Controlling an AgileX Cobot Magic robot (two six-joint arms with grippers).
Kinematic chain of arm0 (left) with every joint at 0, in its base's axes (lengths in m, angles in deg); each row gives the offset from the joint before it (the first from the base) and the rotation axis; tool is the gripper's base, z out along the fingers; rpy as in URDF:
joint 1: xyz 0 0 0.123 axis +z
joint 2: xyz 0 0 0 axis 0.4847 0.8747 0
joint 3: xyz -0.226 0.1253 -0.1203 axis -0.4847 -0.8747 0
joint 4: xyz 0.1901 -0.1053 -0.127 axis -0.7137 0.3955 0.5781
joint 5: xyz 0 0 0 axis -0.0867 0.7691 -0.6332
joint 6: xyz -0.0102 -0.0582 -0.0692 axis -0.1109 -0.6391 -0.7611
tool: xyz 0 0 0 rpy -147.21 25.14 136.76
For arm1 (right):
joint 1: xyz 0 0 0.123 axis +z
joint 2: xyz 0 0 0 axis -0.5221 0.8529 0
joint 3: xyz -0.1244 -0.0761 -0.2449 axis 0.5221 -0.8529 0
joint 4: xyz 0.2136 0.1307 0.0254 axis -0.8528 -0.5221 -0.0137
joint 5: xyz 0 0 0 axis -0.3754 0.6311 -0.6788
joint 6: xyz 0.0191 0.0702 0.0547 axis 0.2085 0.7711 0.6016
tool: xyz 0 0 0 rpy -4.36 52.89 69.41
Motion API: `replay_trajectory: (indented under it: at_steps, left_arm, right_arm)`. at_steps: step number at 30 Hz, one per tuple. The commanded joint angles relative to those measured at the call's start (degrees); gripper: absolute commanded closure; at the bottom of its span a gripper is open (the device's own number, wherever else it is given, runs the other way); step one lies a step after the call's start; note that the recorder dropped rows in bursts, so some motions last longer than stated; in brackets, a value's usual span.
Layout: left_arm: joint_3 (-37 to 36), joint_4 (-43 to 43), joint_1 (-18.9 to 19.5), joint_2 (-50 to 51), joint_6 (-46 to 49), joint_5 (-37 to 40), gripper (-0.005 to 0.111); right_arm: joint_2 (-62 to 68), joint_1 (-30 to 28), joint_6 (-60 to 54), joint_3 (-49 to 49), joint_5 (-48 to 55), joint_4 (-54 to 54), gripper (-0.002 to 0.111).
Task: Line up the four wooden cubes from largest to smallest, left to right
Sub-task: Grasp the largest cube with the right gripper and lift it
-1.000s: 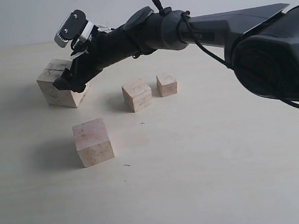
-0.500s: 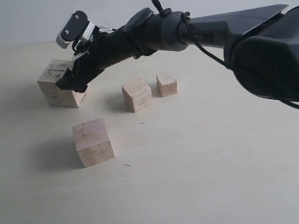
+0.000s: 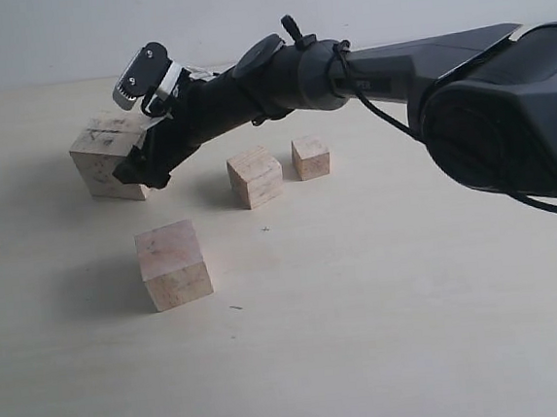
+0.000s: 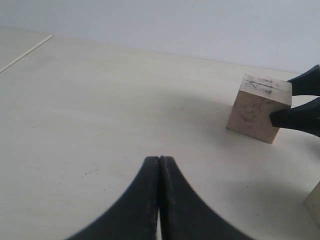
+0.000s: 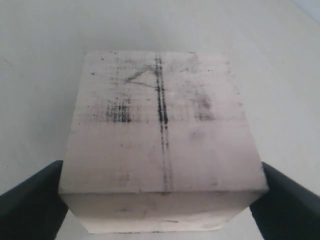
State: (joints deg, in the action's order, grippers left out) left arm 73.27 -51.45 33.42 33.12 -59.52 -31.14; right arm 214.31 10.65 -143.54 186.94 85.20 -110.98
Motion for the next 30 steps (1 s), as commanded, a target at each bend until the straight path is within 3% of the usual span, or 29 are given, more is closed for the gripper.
replay_trajectory:
  at_steps: [1,11,17,21,30]
  left_arm:
    - [-0.21,-0.13,0.09,-0.37,-0.14,-0.76,0.107]
    - [-0.21,-0.13,0.09,-0.37,-0.14,-0.76,0.107]
    - [-0.21,-0.13,0.09,-0.37,-0.14,-0.76,0.107]
    - [-0.21,-0.13,0.09,-0.37,-0.14,-0.76,0.107]
    - [-0.21,-0.13,0.09,-0.37,-0.14,-0.76,0.107]
  right_arm:
    - [-0.16,-0.04,-0.25,0.15,0.85,-0.11,0.033]
    - [-2.56,-0.04,0.21,0.15,6.23,1.83,0.106]
    - [-5.38,-0.04,8.59,0.15,14.17,14.84,0.108]
    - [-5.93,0.24,8.15,0.15,22.61,13.28,0.108]
    - [-5.82,6.61,8.39,0.15,16.14,14.84,0.108]
